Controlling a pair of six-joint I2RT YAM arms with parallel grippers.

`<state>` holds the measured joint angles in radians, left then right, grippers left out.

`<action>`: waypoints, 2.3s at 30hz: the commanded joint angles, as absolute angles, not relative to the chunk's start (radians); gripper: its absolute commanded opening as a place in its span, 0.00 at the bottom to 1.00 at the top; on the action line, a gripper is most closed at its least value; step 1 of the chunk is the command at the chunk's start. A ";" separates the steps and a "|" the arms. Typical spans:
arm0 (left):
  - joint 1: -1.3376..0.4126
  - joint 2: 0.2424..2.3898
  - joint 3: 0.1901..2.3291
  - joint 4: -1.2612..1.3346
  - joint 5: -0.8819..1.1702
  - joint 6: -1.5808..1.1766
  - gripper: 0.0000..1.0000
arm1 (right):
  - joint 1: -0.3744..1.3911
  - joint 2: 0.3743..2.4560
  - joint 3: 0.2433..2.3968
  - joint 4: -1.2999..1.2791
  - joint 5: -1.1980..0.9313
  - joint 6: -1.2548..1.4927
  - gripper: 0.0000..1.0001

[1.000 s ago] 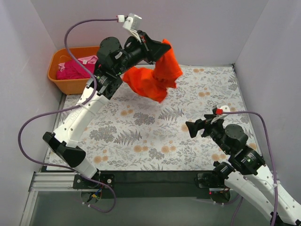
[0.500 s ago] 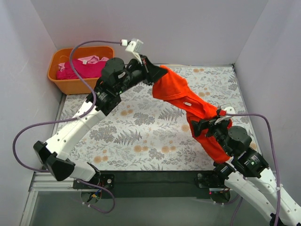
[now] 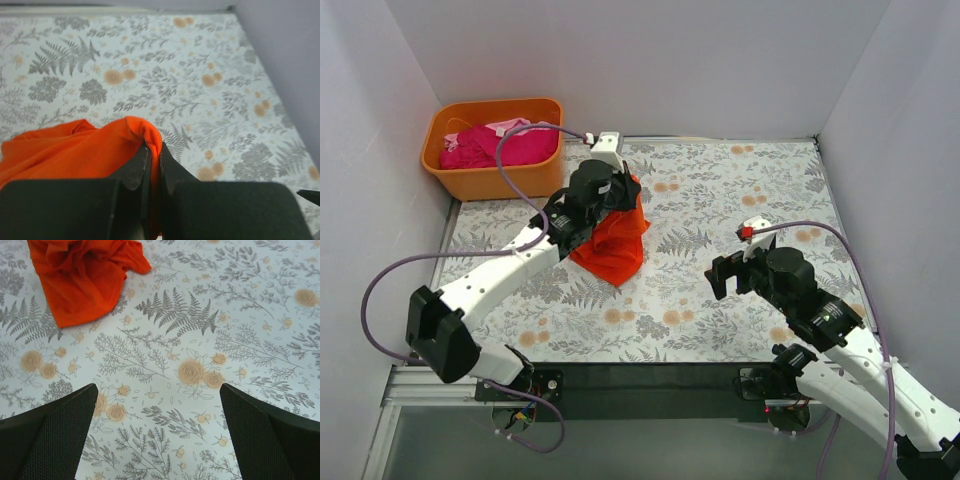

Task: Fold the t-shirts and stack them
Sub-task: Move the tshirt to the center of the board, then flatten the tshirt out

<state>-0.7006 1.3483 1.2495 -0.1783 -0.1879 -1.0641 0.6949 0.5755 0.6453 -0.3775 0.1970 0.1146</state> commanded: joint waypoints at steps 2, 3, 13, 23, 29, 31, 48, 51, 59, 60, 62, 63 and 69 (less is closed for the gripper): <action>-0.698 1.434 1.313 -0.204 -0.232 -1.043 0.00 | 0.696 0.640 0.693 -0.411 0.109 0.081 0.98; -0.701 1.504 1.485 -0.187 -0.113 -1.073 0.00 | 0.696 0.628 0.692 -0.410 0.141 0.093 0.98; -0.824 1.847 1.820 -0.158 -0.036 -1.063 0.81 | 0.696 0.534 0.651 -0.397 0.265 0.129 0.98; -0.796 1.521 1.228 -0.164 -0.304 -1.058 0.85 | 0.693 0.633 0.633 -0.394 0.405 0.173 0.93; -0.727 1.407 0.936 -0.158 -0.270 -1.218 0.85 | 0.629 0.813 0.675 -0.393 0.397 0.178 0.91; -0.721 1.399 0.899 -0.137 -0.261 -1.236 0.85 | 0.560 0.873 0.680 -0.388 0.359 0.187 0.90; -0.698 1.696 0.940 -0.069 -0.270 -1.163 0.85 | 0.164 1.107 0.609 -0.229 0.250 0.417 0.88; -0.698 1.735 0.962 -0.057 -0.296 -1.151 0.82 | 0.153 1.147 0.603 -0.183 0.285 0.417 0.86; -0.699 1.786 0.973 -0.043 -0.333 -1.137 0.34 | 0.110 1.284 0.610 -0.092 0.298 0.379 0.53; -0.698 1.779 0.968 -0.054 -0.345 -1.135 0.24 | 0.110 1.302 0.626 -0.092 0.293 0.367 0.37; -0.695 1.729 0.953 -0.080 -0.383 -1.138 0.00 | 0.110 1.302 0.640 -0.127 0.298 0.364 0.04; -0.693 1.701 0.947 -0.112 -0.421 -1.138 0.00 | 0.109 1.275 0.652 -0.139 0.304 0.361 0.01; -0.647 1.332 0.902 -0.241 -0.592 -1.071 0.00 | 0.110 1.071 0.781 -0.242 0.429 0.304 0.01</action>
